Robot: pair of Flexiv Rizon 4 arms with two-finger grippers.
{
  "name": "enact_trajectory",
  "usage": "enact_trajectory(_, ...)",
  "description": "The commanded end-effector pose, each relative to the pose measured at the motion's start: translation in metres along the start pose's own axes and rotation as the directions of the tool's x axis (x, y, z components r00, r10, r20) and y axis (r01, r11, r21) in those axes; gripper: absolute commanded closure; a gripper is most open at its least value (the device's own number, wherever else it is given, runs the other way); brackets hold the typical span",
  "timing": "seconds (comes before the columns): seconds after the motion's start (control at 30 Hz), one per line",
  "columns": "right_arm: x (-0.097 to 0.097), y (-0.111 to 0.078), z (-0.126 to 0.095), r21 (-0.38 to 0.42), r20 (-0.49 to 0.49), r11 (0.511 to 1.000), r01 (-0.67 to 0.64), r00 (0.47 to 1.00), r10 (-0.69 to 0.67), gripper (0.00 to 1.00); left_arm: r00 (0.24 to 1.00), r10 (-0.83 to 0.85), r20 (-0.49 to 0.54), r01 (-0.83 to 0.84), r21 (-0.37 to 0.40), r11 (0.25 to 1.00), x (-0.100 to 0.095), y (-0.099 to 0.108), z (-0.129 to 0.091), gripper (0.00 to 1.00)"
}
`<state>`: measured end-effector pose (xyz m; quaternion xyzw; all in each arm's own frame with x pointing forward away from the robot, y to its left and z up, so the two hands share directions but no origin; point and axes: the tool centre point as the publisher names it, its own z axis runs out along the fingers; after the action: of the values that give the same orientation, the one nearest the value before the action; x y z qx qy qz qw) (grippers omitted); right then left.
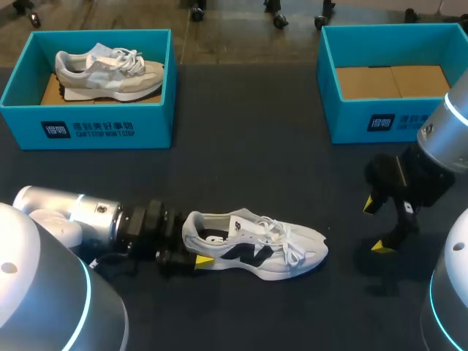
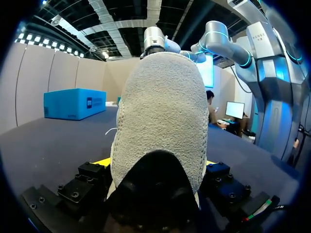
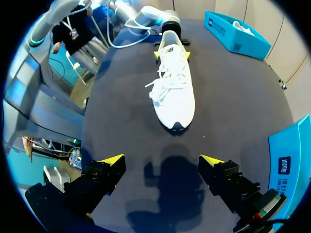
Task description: Take the shoe out of the shoebox, open the shoe tongue, remove and reinsert the insole, then place the shoe into the shoebox
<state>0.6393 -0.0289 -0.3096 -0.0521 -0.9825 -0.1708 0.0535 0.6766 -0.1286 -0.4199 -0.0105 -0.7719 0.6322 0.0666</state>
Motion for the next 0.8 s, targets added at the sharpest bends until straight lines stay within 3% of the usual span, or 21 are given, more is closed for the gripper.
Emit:
enact_trajectory(0.03,0.001,0.0,0.0,0.003,0.001,1.0,-0.001,1.0,0.001,0.0,1.0,0.0,0.003,0.0,0.0,1.0,0.001,0.0,0.0,1.0)
enact_trajectory(0.07,-0.004,0.005,-0.01,0.043,0.006,0.999,-0.014,1.0,0.014,0.0,1.0,0.0,0.003,0.0,0.0,1.0,0.001,0.0,0.0,1.0)
enact_trajectory(0.17,-0.008,0.014,-0.021,0.062,0.006,0.996,-0.063,0.998,0.062,0.0,1.0,0.0,0.003,0.0,0.0,1.0,0.001,0.0,0.0,1.0)
enact_trajectory(0.27,-0.008,0.039,-0.035,0.092,0.054,0.954,-0.287,0.958,0.283,0.0,1.0,0.0,0.003,0.0,0.0,1.0,0.001,0.0,0.0,1.0)
enact_trajectory(0.3,-0.005,0.05,-0.037,0.137,0.068,0.886,-0.443,0.896,0.438,0.0,1.0,0.0,0.003,0.0,0.0,1.0,0.001,0.0,0.0,1.0)
enact_trajectory(0.4,0.004,0.078,-0.031,0.156,0.144,0.8,-0.579,0.815,0.561,0.0,1.0,0.0,0.003,0.0,0.0,1.0,0.001,0.0,0.0,1.0)
enact_trajectory(0.47,0.008,0.097,-0.021,0.147,0.171,0.801,-0.58,0.813,0.557,0.0,1.0,0.0,0.003,0.0,0.0,1.0,0.001,0.0,0.0,1.0)
enact_trajectory(0.8,0.008,0.097,-0.021,0.147,0.171,0.801,-0.58,0.813,0.557,0.0,1.0,0.0,0.003,0.0,0.0,1.0,0.001,0.0,0.0,1.0)
